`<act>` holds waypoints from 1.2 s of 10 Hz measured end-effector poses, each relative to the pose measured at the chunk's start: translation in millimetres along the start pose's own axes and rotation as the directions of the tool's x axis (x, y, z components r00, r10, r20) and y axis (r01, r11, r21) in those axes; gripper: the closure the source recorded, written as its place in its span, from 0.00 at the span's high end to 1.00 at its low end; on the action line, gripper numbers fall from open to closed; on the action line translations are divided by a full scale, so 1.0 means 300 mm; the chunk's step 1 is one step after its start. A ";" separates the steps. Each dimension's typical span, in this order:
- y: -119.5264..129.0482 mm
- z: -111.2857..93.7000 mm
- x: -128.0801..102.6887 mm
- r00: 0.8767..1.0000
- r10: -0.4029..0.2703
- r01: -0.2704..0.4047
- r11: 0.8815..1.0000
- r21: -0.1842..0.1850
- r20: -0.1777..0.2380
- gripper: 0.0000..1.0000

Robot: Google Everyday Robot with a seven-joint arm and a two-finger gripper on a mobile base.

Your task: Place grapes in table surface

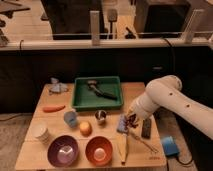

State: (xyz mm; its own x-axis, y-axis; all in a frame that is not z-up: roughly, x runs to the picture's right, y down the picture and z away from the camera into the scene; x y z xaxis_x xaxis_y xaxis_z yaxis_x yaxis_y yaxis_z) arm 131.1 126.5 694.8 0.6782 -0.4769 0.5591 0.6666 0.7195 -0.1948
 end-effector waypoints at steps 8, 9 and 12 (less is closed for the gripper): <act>-0.024 0.131 0.231 1.000 0.020 -0.020 0.998 0.055 -0.002 0.00; -0.033 0.136 0.245 1.000 0.018 -0.019 0.998 0.065 0.006 0.00; -0.053 0.155 0.299 1.000 0.022 -0.023 0.997 0.078 0.015 0.12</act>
State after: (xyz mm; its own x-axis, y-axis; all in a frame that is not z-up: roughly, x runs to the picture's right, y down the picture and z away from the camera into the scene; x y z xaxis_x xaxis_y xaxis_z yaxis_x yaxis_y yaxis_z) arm 167.1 95.7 785.6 0.6879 -0.4532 0.5669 0.6247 0.7674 -0.1445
